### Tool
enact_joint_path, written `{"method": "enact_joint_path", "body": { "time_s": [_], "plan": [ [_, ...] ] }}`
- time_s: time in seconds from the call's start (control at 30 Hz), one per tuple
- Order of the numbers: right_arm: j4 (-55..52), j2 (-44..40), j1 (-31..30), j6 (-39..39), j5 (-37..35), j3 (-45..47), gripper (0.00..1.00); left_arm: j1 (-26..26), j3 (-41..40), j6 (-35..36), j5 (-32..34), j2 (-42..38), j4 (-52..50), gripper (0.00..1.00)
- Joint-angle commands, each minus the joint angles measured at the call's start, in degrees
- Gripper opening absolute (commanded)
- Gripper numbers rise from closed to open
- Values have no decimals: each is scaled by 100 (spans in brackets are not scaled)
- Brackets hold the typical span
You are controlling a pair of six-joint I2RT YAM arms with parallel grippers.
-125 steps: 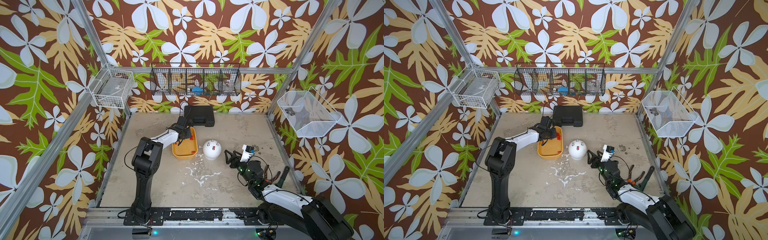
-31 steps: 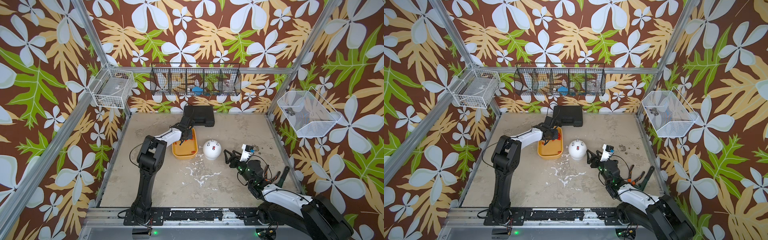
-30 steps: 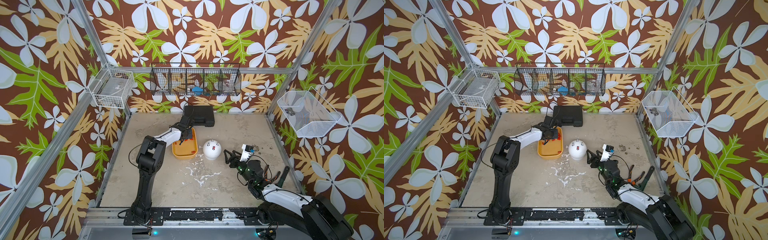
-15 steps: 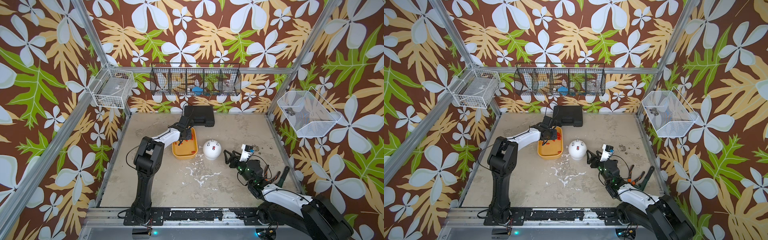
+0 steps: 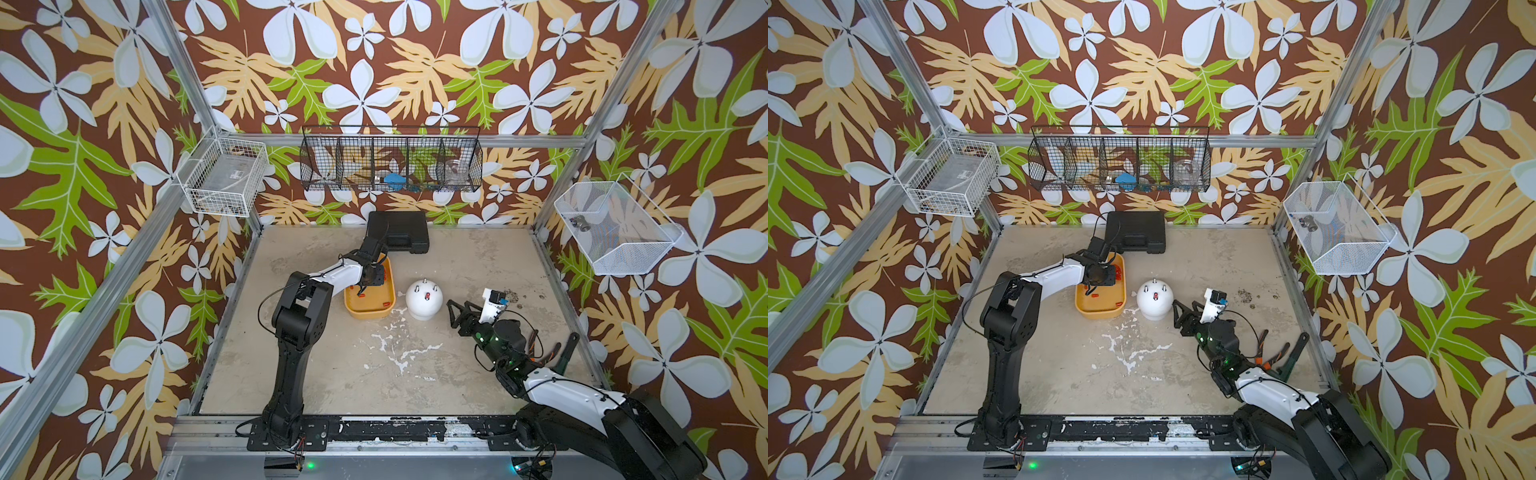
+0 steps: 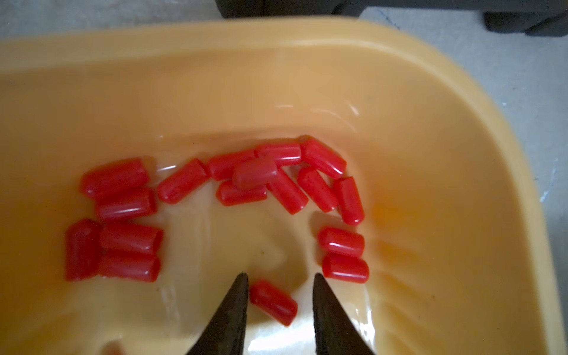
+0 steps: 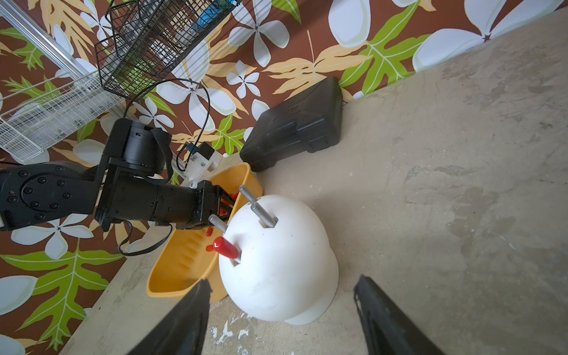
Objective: Cover the protruding screws with screw protection sleeves
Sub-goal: Pick up the screw protection sleeve from the storage box.
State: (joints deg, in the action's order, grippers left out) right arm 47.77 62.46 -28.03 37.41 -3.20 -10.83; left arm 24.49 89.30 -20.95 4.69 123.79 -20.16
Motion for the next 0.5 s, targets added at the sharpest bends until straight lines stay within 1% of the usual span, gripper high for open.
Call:
{"method": "enact_joint_path", "body": {
  "time_s": [0.0,0.07,0.17,0.23,0.27,0.3,0.47],
  "plan": [
    [101,-25,-1,-2,9,-33,77,-6,-70,-139,117,-37,9,35],
    [93,-36,-1,-1,15,-35,77,-6,-24,-130,162,28,-18,34],
    [66,-71,-1,-14,4,-33,77,-6,21,-114,175,113,21,25],
    [58,-93,-5,-11,-22,-25,77,-6,34,-102,204,137,30,23],
    [57,-95,-2,-15,-22,-25,77,-6,33,-86,213,148,15,17],
    [57,-94,-1,-22,-21,-24,77,-6,32,-72,222,148,12,14],
    [56,-94,-1,-18,-22,-25,77,-6,-50,-54,255,37,48,7]
  ]
}}
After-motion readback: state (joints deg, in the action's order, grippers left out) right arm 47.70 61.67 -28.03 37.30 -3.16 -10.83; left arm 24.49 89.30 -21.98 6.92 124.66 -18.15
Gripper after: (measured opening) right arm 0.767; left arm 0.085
